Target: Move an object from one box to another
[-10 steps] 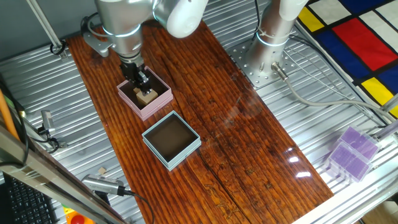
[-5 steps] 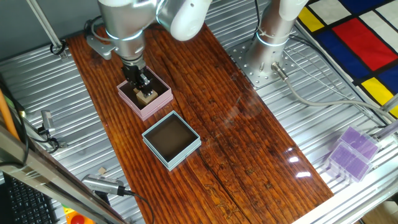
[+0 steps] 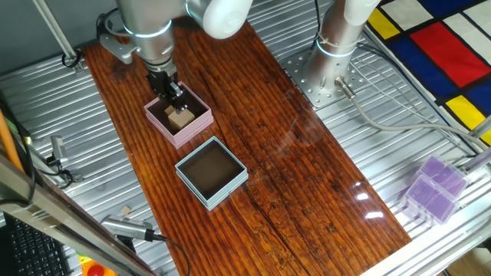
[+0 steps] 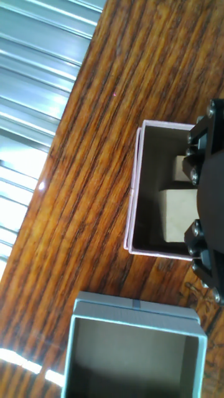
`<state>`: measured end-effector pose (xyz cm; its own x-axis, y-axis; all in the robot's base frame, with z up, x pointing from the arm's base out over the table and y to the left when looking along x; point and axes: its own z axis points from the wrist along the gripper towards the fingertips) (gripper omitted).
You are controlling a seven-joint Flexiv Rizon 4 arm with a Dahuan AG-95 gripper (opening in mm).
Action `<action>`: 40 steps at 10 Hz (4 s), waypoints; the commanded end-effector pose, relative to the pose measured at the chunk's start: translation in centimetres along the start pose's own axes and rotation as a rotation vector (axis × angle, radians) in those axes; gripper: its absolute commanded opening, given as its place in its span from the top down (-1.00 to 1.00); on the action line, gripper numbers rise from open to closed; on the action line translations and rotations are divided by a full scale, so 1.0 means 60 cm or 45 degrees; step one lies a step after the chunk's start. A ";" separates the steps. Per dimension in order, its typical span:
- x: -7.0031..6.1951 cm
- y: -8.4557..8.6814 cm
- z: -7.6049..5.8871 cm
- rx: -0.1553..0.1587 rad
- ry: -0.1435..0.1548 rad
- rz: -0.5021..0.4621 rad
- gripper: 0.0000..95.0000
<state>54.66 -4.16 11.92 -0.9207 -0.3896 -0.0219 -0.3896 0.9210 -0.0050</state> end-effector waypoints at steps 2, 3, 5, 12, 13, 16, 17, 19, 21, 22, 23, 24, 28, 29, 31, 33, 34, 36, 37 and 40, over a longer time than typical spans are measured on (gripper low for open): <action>-0.001 0.001 -0.001 -0.006 0.013 -0.003 -0.20; -0.001 0.001 -0.001 -0.008 0.009 0.000 -0.20; -0.001 0.001 -0.001 -0.009 0.008 0.004 -0.20; -0.001 -0.004 0.026 -0.007 0.000 -0.014 -0.20; -0.001 -0.004 0.029 -0.007 -0.001 -0.018 -0.20; -0.001 -0.004 0.046 -0.004 0.002 -0.029 -0.20; 0.000 -0.004 0.049 -0.005 0.002 -0.029 -0.20; 0.002 0.001 0.058 -0.006 0.003 -0.029 -0.20; 0.002 0.010 0.063 -0.010 0.002 -0.006 -0.20; 0.002 0.020 0.068 -0.010 0.000 0.008 -0.20; 0.002 0.021 0.069 -0.010 0.000 0.008 -0.20; 0.003 0.021 0.069 -0.010 -0.001 0.006 -0.20; 0.005 0.023 0.075 -0.012 -0.002 0.008 -0.20; 0.006 0.024 0.078 -0.015 -0.003 0.010 -0.20; 0.011 0.028 0.081 -0.014 -0.004 0.010 -0.20; 0.014 0.030 0.086 -0.012 -0.005 0.009 -0.20; 0.014 0.030 0.094 -0.009 -0.011 0.009 -0.20; 0.015 0.030 0.101 -0.006 -0.016 0.011 -0.20; 0.015 0.030 0.104 -0.003 -0.018 0.013 -0.20; 0.015 0.030 0.101 0.006 -0.026 0.050 1.00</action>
<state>53.29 -2.84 5.90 -0.9349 -0.3521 -0.0442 -0.3519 0.9360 -0.0123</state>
